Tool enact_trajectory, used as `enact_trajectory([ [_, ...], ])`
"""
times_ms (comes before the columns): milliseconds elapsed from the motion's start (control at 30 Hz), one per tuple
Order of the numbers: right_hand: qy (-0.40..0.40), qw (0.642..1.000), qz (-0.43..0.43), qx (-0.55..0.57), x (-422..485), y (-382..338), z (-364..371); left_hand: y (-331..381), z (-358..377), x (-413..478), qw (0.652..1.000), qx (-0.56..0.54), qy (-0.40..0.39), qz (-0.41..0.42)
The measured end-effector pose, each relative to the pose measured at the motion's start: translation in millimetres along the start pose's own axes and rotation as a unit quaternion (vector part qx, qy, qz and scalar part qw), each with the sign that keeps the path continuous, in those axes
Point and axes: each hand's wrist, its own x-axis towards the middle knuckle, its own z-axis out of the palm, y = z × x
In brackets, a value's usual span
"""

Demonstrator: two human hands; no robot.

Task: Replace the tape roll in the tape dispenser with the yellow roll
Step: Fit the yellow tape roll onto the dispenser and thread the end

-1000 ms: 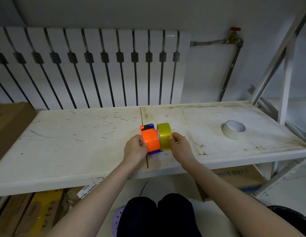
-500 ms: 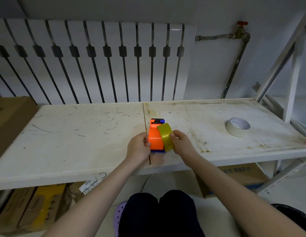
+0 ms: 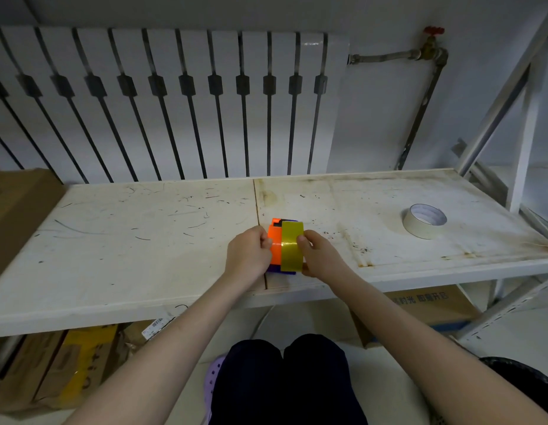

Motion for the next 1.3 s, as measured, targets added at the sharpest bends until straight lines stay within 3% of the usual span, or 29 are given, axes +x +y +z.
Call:
enact_trajectory([
  [233, 0.010, 1.000, 0.008, 0.010, -5, 0, 1, 0, -5, 4, 0.999, -0.014, -0.043, -0.018],
  [333, 0.045, 0.998, 0.039, 0.029, -7, 0, 2, 4, -4, 1, 0.994, -0.079, -0.061, -0.047],
  [433, 0.059, 0.998, 0.017, 0.024, -10, -1, 8, 13, -1, -5, 0.983, -0.128, -0.104, -0.082],
  [733, 0.011, 0.997, -0.045, -0.059, -22, -2, 10, 27, -6, -12, 0.979, -0.118, -0.144, -0.080],
  [1100, -0.047, 0.982, -0.124, -0.132, -24, 5, 12, 36, -11, -10, 0.933, -0.204, -0.224, -0.194],
  [1167, -0.042, 0.980, -0.142, -0.134, -23, 7, 13, 35, -10, -12, 0.940, -0.184, -0.221, -0.183],
  [1300, -0.075, 0.973, -0.180, -0.120, -26, 15, 12, 28, -8, -8, 0.960, -0.163, -0.138, -0.180],
])
